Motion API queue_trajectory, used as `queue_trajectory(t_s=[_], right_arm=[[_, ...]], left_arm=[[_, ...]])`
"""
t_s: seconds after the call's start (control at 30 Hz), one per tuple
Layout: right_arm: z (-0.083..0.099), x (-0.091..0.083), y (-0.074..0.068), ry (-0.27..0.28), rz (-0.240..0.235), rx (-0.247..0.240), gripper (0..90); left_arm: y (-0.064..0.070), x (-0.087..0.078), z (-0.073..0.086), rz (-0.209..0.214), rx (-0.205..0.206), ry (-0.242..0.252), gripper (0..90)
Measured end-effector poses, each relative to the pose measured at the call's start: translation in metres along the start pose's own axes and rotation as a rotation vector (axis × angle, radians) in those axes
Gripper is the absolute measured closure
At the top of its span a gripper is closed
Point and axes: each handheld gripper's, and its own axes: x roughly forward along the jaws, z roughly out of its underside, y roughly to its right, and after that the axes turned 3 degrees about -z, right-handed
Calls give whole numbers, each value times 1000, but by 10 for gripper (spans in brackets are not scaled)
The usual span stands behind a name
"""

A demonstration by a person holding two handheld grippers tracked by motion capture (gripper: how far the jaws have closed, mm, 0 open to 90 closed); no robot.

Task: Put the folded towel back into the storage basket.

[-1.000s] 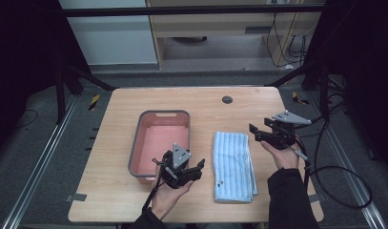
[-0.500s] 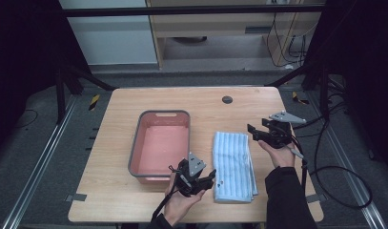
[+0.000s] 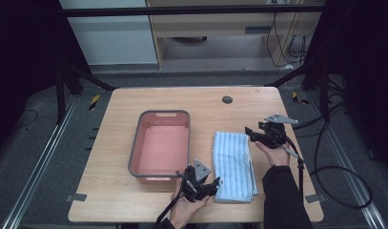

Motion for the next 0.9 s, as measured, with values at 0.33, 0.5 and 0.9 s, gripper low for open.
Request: queue_trajectory(t_s=[0.33, 0.5, 0.9], right_arm=[[17, 22, 2, -64, -14, 10, 394], [25, 27, 3, -87, -22, 12, 401], [44, 42, 2, -169, -35, 18, 437]], left_arm=[[12, 13, 7, 17, 10, -43, 427], [14, 19, 12, 28, 0, -56, 427], [17, 26, 17, 27, -26, -72, 469]])
